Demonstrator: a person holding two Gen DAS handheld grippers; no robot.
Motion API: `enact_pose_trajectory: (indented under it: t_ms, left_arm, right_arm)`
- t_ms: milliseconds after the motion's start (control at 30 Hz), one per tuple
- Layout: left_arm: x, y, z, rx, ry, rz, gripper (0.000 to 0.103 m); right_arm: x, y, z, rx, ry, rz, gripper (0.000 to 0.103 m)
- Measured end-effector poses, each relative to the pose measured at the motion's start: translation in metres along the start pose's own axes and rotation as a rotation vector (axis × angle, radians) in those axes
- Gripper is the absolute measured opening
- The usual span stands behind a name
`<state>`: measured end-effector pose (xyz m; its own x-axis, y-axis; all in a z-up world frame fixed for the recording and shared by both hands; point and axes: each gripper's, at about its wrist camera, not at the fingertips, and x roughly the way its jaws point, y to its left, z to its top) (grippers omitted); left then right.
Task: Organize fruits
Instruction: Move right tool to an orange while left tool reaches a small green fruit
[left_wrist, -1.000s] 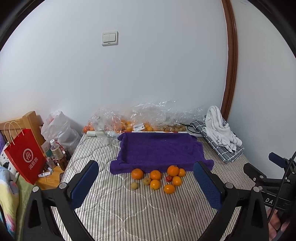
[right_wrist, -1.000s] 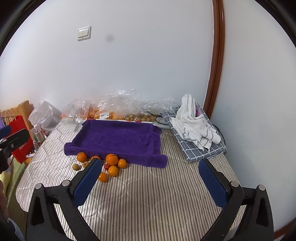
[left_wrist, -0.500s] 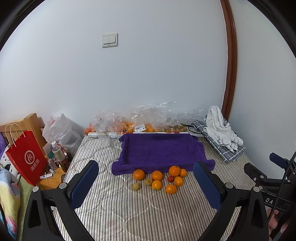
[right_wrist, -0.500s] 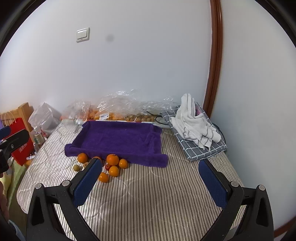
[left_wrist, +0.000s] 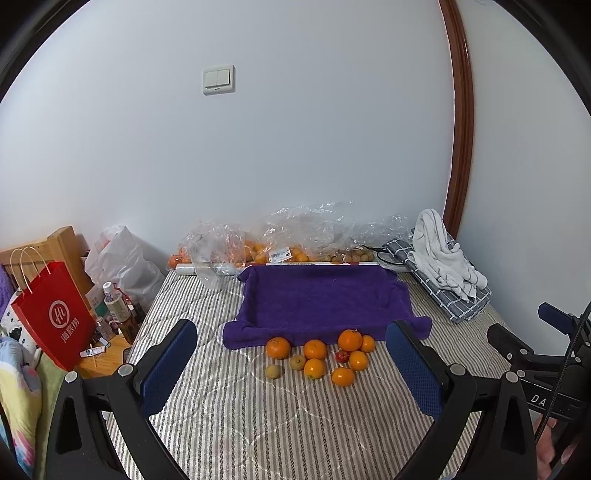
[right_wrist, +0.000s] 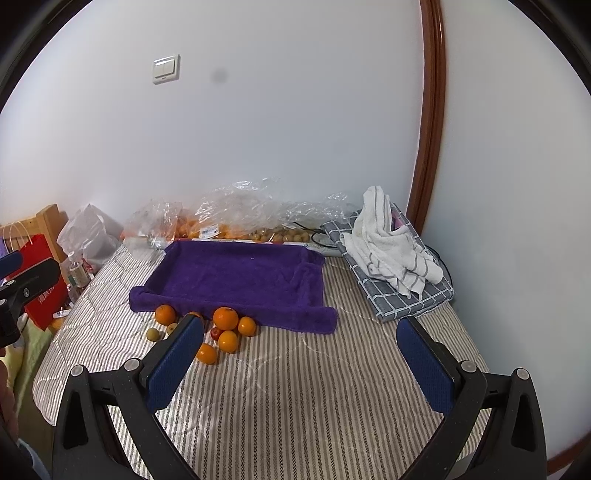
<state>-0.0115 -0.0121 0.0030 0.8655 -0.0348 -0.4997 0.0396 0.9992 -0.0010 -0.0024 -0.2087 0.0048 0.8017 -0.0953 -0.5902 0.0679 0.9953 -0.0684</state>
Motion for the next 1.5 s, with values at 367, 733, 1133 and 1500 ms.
enact_pose_trajectory:
  t_ms: [367,733,1133,1500]
  left_arm:
    - [0.01,0.005,-0.004,-0.023,0.005,-0.023,0.103]
    - [0.04,0.013,-0.01,-0.029,0.02,-0.02,0.103]
    - [0.111,0.041,-0.039,0.002,0.126,0.04,0.103]
    - [0.181,0.086,-0.089,-0.057,0.299,0.037,0.091]
  right_arm:
    - [0.004,-0.002,-0.001,0.022,0.011,0.054,0.103]
    - [0.04,0.01,-0.008,-0.013,0.029,0.04,0.103]
    - [0.12,0.027,-0.025,-0.008,0.115,0.071,0.102]
    - [0.198,0.062,-0.054,-0.081,0.284,0.161,0.067]
